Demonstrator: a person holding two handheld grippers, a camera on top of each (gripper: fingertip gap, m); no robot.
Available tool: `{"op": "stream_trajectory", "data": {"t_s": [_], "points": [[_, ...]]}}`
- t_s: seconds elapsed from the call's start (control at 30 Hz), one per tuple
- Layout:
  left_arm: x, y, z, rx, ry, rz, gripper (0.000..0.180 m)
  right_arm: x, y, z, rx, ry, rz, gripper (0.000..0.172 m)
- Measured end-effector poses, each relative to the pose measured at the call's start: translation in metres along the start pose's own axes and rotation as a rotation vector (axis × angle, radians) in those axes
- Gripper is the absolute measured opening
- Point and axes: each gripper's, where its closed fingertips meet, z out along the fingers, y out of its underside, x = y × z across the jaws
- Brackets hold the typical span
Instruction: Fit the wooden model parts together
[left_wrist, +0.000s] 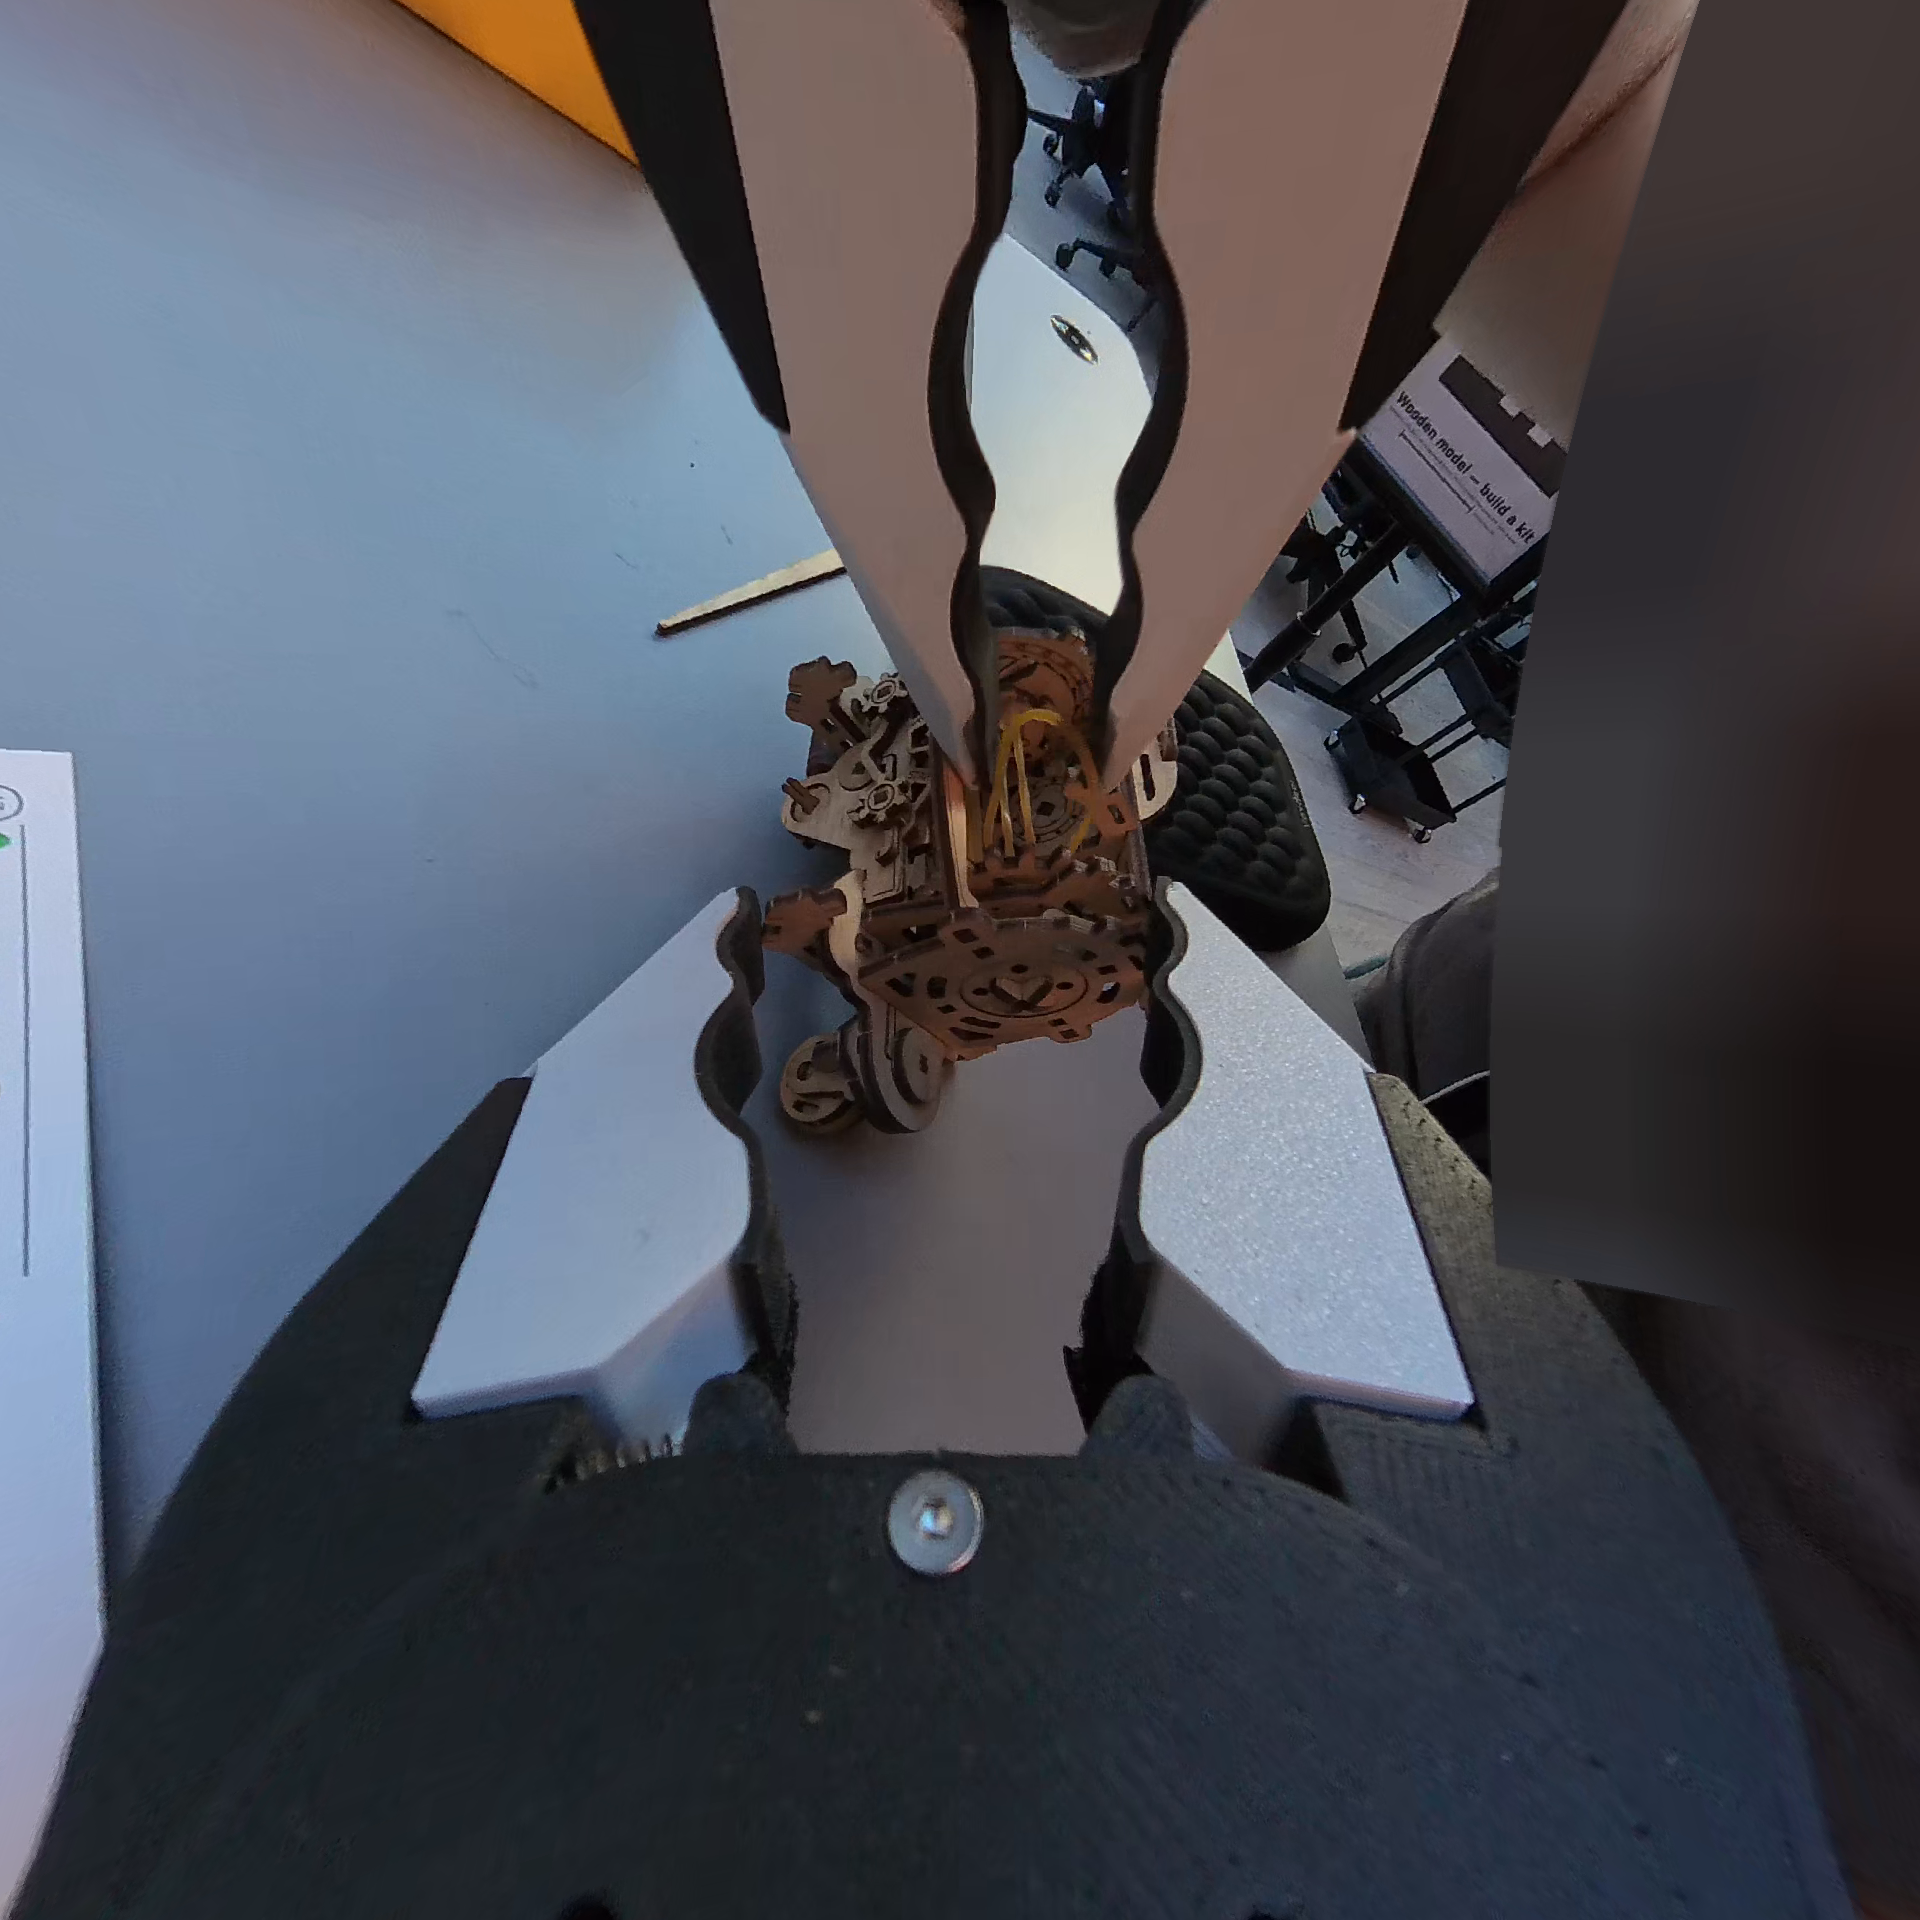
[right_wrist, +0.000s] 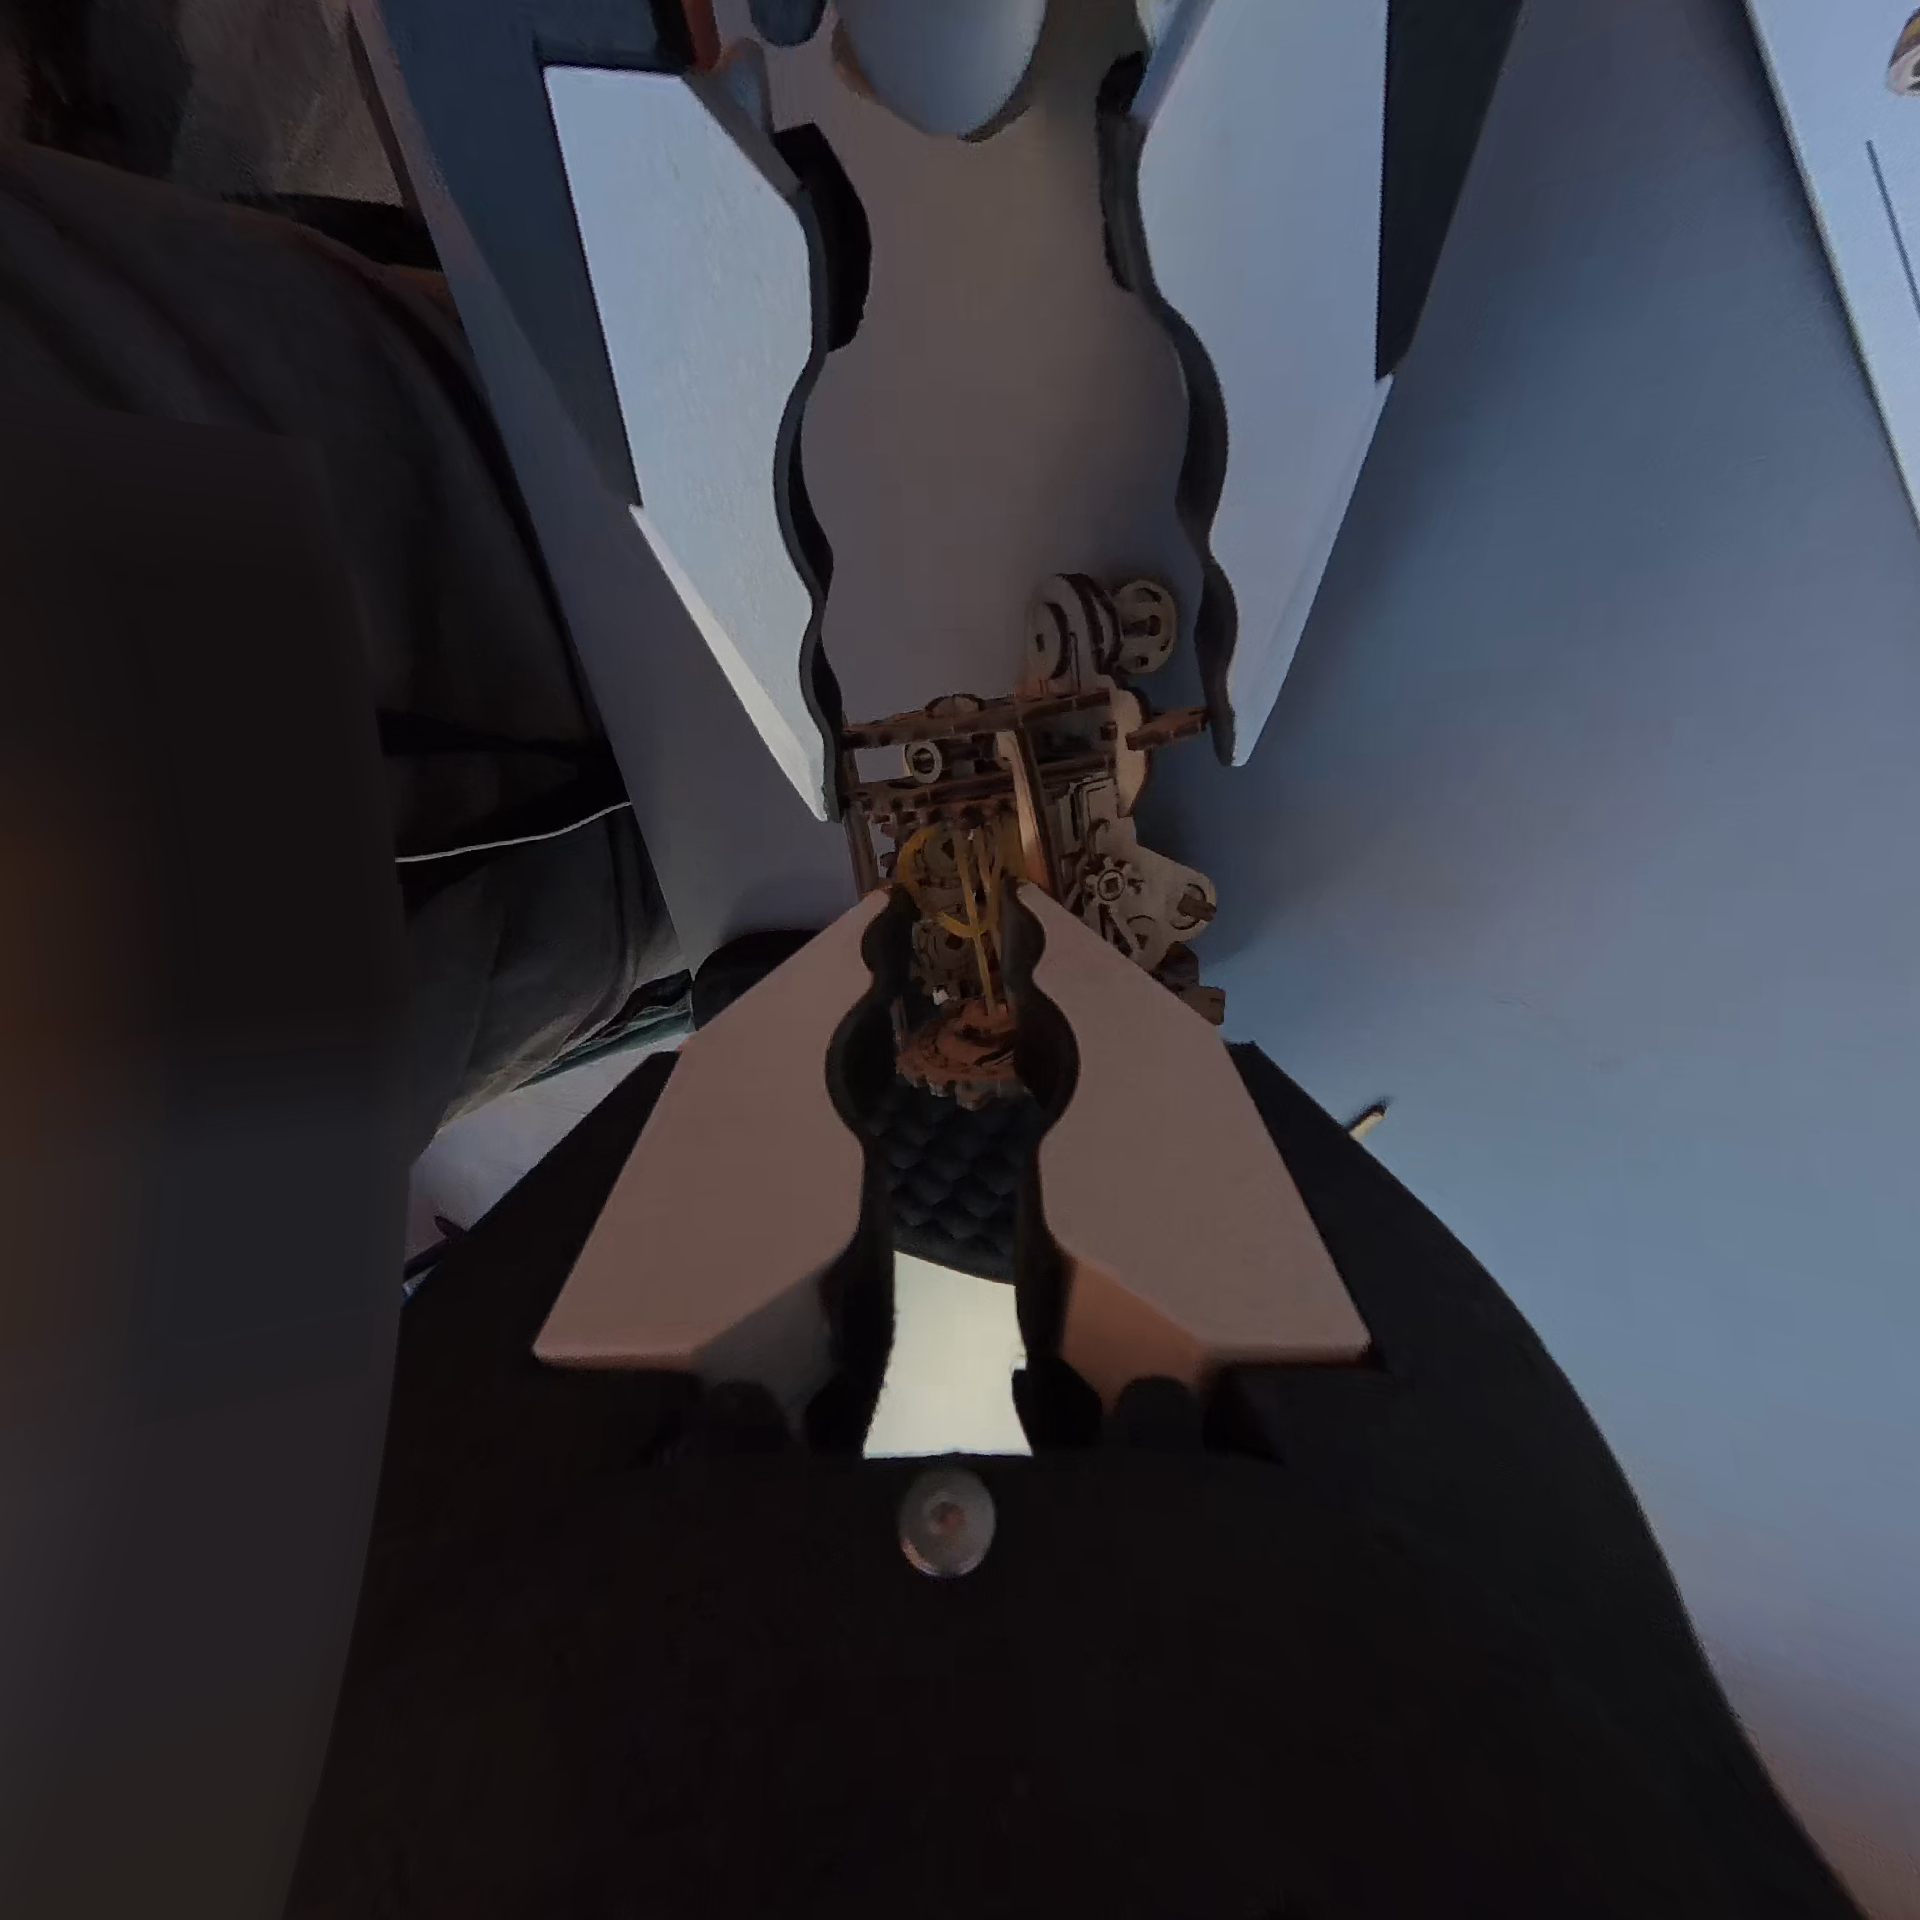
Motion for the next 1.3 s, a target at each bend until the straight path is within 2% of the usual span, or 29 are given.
{"op": "stream_trajectory", "data": {"t_s": [0.47, 0.57, 0.67, 0.87, 0.97, 1.07, 1.17, 1.3], "points": [[0.0, -0.001, 0.001, 0.005, 0.022, 0.006, 0.072, 0.008, 0.005, -0.017, 0.239, 0.142, -0.108, 0.026], [0.0, -0.001, 0.001, 0.007, 0.036, 0.01, 0.072, 0.008, 0.003, -0.034, 0.371, 0.189, -0.134, 0.027], [0.0, -0.001, 0.0, 0.009, 0.052, 0.015, 0.072, 0.015, 0.003, -0.059, 0.577, 0.356, -0.193, 0.026], [0.0, 0.001, -0.003, -0.013, 0.092, 0.021, 0.072, 0.018, 0.05, -0.063, 0.873, 0.537, -0.271, 0.02], [0.001, 0.002, -0.005, -0.032, 0.113, 0.016, 0.072, 0.038, 0.08, -0.057, 0.991, 0.646, -0.175, 0.02], [0.002, 0.004, -0.007, -0.05, 0.138, 0.004, 0.072, 0.059, 0.106, -0.04, 1.018, 0.752, -0.068, 0.022], [0.004, 0.005, -0.008, -0.067, 0.174, -0.016, 0.071, 0.071, 0.121, -0.019, 0.995, 0.75, 0.028, 0.023], [0.007, 0.008, -0.009, -0.087, 0.213, -0.042, 0.068, 0.08, 0.13, 0.007, 0.874, 0.704, 0.074, 0.026]]}}
